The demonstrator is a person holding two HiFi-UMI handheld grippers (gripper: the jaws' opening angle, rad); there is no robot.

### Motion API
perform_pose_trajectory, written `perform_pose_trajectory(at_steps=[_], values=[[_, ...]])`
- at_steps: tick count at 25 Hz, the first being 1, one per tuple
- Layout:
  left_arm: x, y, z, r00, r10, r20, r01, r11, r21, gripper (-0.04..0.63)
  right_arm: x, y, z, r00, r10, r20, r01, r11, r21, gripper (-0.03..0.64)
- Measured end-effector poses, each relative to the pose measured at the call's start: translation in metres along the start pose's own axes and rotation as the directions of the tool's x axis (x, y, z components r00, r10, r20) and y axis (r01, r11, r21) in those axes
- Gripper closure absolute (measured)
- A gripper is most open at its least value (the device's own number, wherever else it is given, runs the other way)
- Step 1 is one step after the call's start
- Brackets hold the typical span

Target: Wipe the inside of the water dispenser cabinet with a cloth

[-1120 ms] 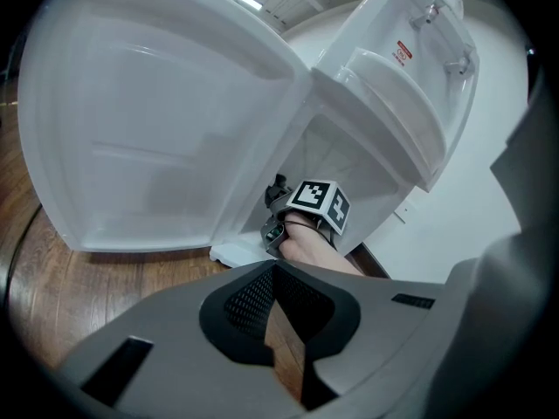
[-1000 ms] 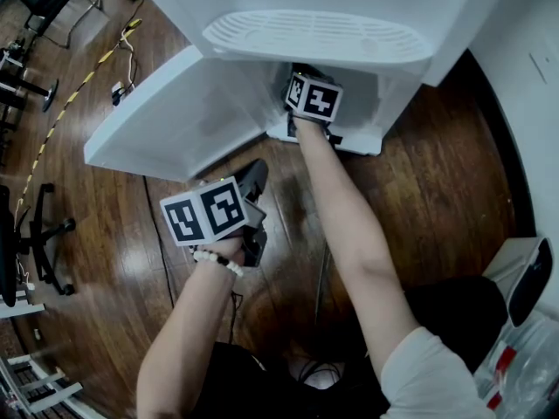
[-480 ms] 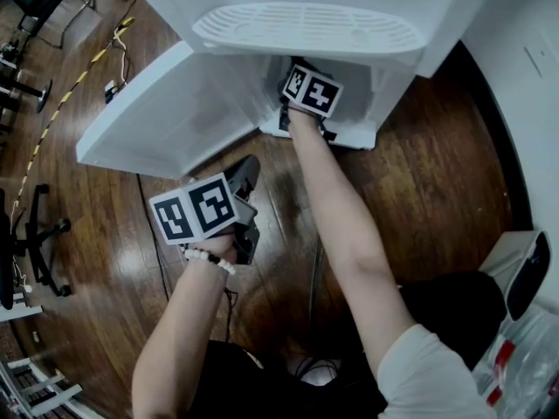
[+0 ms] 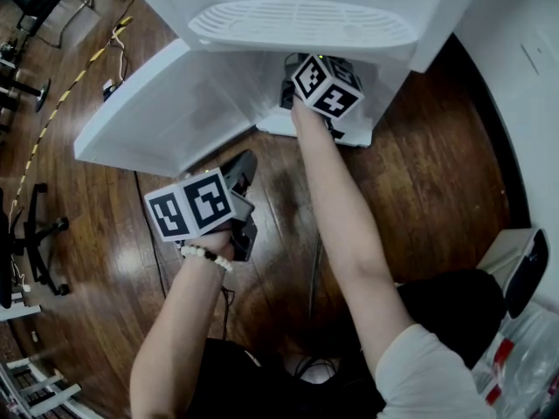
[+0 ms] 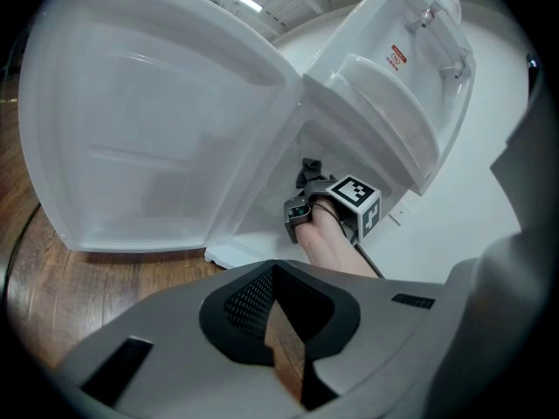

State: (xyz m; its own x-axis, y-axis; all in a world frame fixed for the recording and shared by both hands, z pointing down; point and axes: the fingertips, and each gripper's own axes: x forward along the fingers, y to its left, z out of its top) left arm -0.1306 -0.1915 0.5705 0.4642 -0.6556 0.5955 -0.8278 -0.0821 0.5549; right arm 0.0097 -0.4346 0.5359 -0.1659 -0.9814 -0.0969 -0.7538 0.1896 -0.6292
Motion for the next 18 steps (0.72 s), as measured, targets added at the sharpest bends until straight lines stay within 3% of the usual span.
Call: perform_pose_trajectory(at_steps=[13,16,18], values=[[0.002,0.003,-0.002,1.000,-0.002,-0.006,0.002,1.000,-0.020,0.603,-0.001,0.027,0.038,0.996,0.049,0.076,-0.049,0.999,0.000,0.580],[0.003,0.003,-0.003,1.000,-0.004,-0.010,0.004,1.000,-0.023,0.603,0.002,0.015,0.024,0.999,0.018,0.038,-0.019,1.000,0.023,0.580],[0.003,0.003,-0.004,1.000,-0.006,-0.012,0.005,1.000,-0.023,0.603,0.003,-0.004,-0.002,0.999,-0.035,-0.038,0.038,0.997,0.064,0.578]])
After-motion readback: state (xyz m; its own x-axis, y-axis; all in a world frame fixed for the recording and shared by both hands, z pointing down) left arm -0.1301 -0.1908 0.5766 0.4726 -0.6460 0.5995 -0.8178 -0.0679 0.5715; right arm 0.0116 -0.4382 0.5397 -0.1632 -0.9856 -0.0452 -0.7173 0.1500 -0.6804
